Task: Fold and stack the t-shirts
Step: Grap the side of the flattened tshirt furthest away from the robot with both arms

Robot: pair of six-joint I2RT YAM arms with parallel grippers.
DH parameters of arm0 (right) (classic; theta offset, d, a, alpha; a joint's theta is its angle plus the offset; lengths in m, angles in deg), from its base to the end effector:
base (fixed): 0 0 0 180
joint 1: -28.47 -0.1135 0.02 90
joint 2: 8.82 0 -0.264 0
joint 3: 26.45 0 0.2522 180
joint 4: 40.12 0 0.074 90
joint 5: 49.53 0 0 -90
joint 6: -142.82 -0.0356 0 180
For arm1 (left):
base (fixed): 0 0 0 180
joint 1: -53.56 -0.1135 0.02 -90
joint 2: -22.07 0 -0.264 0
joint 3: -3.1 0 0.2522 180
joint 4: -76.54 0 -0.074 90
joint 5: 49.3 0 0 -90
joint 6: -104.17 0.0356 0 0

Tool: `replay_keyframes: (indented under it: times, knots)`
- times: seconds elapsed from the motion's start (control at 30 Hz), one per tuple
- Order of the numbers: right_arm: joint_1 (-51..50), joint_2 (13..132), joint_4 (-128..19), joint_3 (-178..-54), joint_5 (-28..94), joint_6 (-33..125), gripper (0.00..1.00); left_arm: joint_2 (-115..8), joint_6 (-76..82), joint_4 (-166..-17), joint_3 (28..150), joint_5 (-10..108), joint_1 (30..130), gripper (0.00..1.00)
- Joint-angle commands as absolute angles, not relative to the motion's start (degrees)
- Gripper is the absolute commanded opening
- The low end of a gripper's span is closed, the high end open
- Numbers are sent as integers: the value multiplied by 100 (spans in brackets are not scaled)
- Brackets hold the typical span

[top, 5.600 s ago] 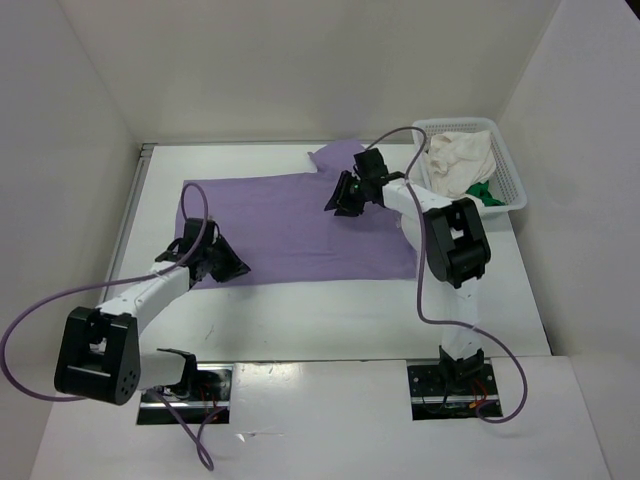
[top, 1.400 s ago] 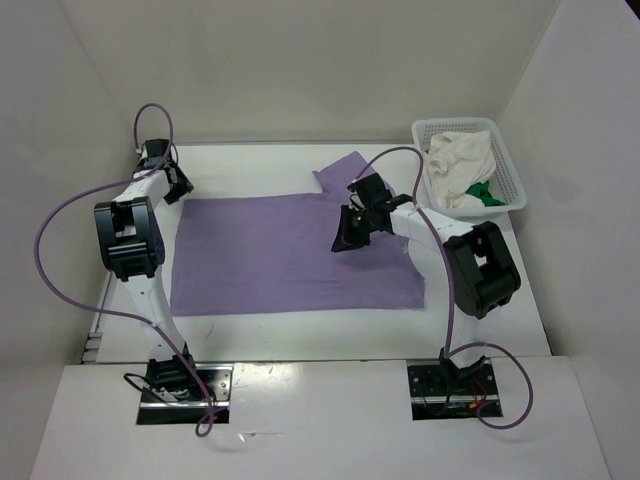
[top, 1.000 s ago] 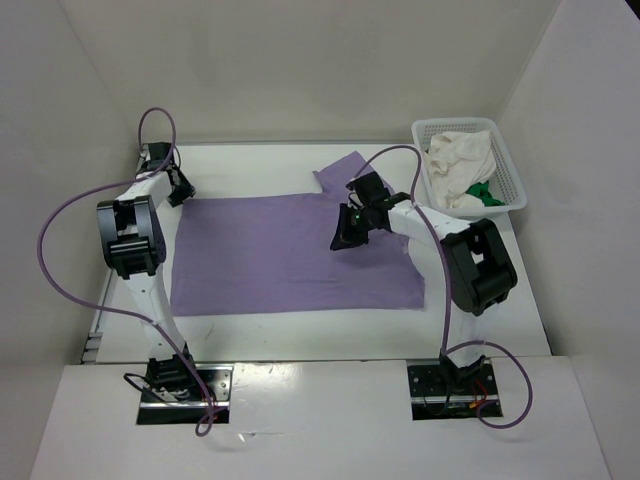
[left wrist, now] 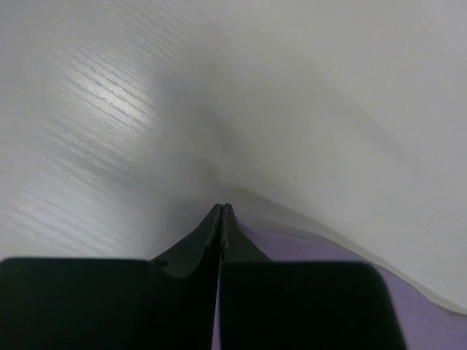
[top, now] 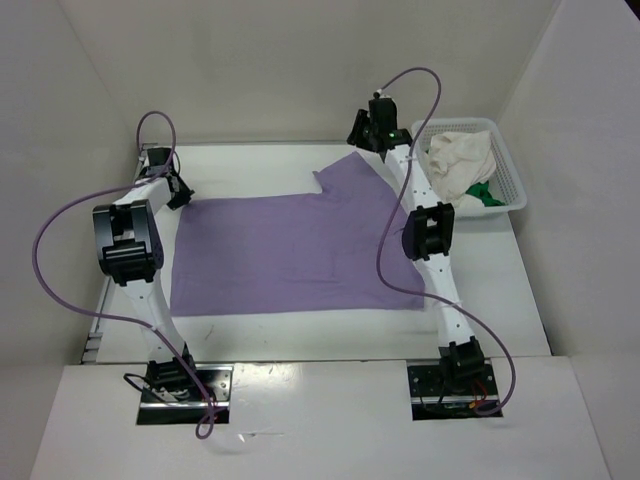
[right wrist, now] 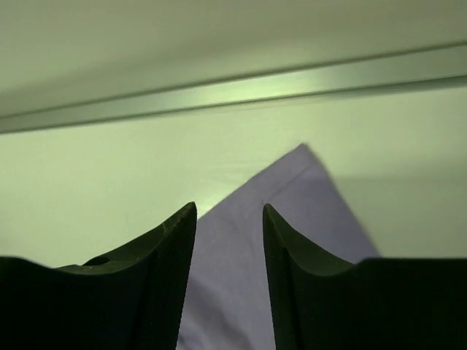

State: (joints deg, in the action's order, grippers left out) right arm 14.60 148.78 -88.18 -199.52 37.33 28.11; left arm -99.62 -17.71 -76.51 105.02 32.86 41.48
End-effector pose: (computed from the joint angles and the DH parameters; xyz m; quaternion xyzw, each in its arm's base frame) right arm 0.5815 0.1456 0.2224 0.0697 0.8741 0.1813 0.4452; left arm 0.4595 0.1033 0.1733 -0.3705 0.8505 -0.0007 0.3734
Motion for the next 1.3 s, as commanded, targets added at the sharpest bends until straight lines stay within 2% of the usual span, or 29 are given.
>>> replay_keyframes:
  times: [0.0,0.2,0.53,0.67,0.73,0.83,0.97,1.1,1.27]
  knots:
    - [1563,15483,-9074,-20556,4301,3005,50,-9632,-1844,-7853,10431,3375,4169,0]
    - [1564,15747,-8597,-20598,4670,3207,60,-9685,-1950,-7853,10431,3490,4169,0]
    - [1678,15931,-8078,-20597,4671,3093,66,-9746,-1950,-7801,10484,3657,4169,0]
    - [1678,15931,-8077,-20597,4557,3024,66,-9747,-1950,-7801,10423,3718,4169,0]
    - [1731,15931,-8077,-20545,4372,2962,57,-9747,-2011,-7853,10422,3770,4169,0]
    - [1731,15931,-8139,-20492,4074,2804,50,-9677,-2064,-7853,10370,3771,4169,0]
    - [1731,15931,-8270,-20439,3932,2698,50,-9563,-2064,-7853,10318,3771,4169,0]
    - [1731,16037,-8552,-20509,3809,2566,59,-9396,-2116,-7853,10203,3885,4169,0]
    - [1879,16282,-8964,-20895,3739,2083,60,-9202,-2169,-7853,10009,3947,4169,0]
